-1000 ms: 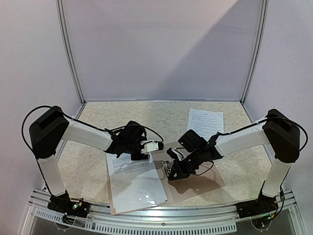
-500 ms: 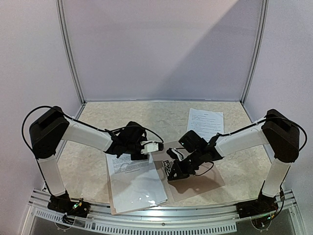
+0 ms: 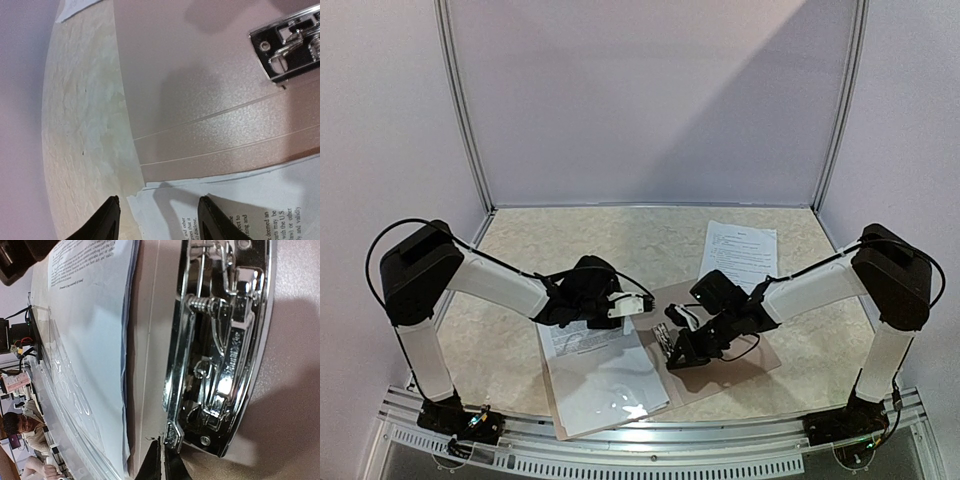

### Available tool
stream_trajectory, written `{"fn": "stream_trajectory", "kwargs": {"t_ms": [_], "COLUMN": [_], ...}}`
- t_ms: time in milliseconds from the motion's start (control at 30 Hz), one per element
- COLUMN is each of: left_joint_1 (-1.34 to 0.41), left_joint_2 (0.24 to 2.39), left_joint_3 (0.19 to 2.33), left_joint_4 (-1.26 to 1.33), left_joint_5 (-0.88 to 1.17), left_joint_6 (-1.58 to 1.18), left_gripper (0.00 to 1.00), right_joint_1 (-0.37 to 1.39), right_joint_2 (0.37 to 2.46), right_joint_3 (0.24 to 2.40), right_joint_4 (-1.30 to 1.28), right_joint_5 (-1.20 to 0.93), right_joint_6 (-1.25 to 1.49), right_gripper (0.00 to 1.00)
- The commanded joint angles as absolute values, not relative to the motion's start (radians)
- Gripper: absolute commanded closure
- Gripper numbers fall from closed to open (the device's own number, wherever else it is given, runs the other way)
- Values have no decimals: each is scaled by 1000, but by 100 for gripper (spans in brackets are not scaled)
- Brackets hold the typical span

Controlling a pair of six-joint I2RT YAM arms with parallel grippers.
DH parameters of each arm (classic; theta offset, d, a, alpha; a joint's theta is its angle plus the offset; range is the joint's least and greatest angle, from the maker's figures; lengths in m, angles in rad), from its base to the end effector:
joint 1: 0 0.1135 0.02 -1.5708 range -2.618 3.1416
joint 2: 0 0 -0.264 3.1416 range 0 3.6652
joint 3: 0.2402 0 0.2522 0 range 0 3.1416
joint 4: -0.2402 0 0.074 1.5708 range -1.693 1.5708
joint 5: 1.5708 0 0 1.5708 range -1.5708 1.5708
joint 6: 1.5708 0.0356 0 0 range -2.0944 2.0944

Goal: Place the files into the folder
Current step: Open the spring clip on the folder with some files.

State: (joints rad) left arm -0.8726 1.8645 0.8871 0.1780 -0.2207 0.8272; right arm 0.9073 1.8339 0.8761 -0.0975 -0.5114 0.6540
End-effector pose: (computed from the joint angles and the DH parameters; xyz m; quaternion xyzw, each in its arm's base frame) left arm 0.2367 -0.2699 0.1187 0.6645 0.6390 0.0935 0.3761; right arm 0.1898 0.2711 0.1112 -0.1821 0.9199 0.3473 0.0031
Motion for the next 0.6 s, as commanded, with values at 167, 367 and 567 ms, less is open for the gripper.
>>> {"fn": "stream_trajectory", "kwargs": {"t_ms": [167,367,567], "left_joint_1": [-892,-891,-892], "left_joint_2": [1887,1865,1809], "left_joint_3": [840,846,989], "left_joint_4": [99,46,-145], "left_joint_5": [-247,-220,-118], "left_joint_6": [852,827,857], "left_gripper": [45,45,40], "right_joint_1": [890,889,887], "right_joint_2": [1856,1754,1727], "right_joint_3": [873,849,837], "right_joint_4": [-260,-167,-77], "right_joint_5": [-405,-480,-515], "right_joint_6": [630,678,738], "right_gripper": [93,88,82]}}
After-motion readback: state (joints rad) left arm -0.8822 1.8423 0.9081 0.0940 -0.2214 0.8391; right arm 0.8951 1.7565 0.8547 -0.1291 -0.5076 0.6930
